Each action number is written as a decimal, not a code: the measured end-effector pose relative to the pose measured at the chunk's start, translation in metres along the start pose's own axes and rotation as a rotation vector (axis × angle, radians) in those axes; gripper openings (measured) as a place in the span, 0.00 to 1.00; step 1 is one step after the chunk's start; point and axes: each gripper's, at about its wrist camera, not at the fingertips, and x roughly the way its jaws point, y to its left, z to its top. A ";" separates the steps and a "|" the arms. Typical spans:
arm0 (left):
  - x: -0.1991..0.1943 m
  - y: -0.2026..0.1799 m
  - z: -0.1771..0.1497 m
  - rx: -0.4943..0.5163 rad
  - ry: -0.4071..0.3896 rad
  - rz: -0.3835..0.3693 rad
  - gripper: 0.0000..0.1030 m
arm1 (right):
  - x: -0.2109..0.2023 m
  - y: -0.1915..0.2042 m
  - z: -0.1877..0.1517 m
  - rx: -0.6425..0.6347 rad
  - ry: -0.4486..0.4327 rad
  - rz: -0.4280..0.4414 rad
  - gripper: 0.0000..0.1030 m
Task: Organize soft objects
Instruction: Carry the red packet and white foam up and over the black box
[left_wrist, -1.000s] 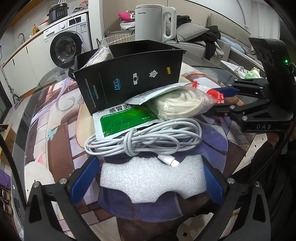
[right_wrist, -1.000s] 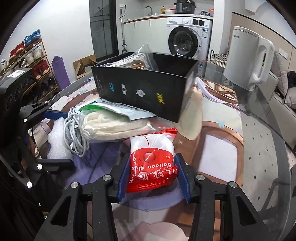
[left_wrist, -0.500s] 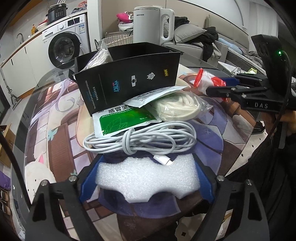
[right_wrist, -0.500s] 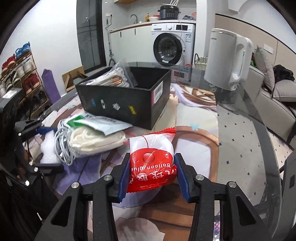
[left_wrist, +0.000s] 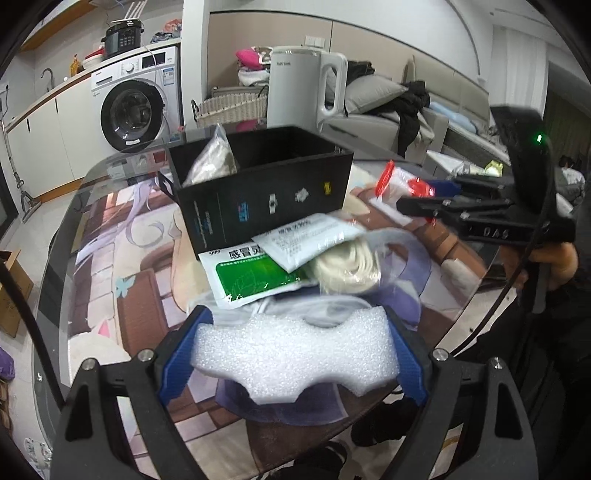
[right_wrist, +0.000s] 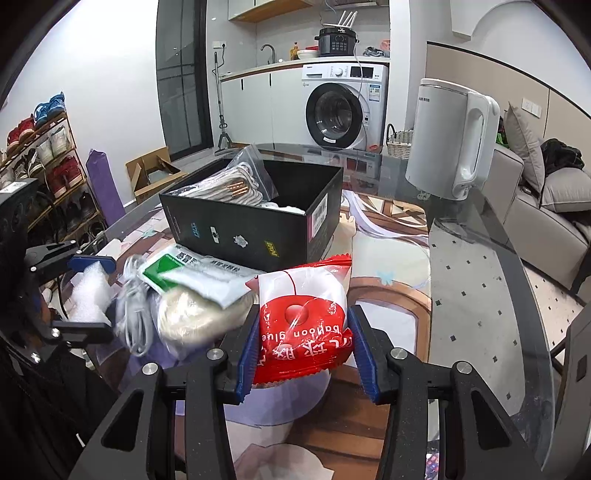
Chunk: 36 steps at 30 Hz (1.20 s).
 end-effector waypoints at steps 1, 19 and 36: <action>-0.003 0.000 0.001 -0.001 -0.009 -0.002 0.86 | -0.001 0.000 0.000 0.001 -0.003 0.000 0.45; -0.015 0.006 0.028 -0.068 -0.107 0.103 0.86 | -0.018 0.013 0.018 -0.005 -0.085 0.042 0.45; -0.011 0.010 0.078 -0.057 -0.187 0.179 0.86 | -0.028 0.018 0.051 -0.001 -0.150 0.052 0.44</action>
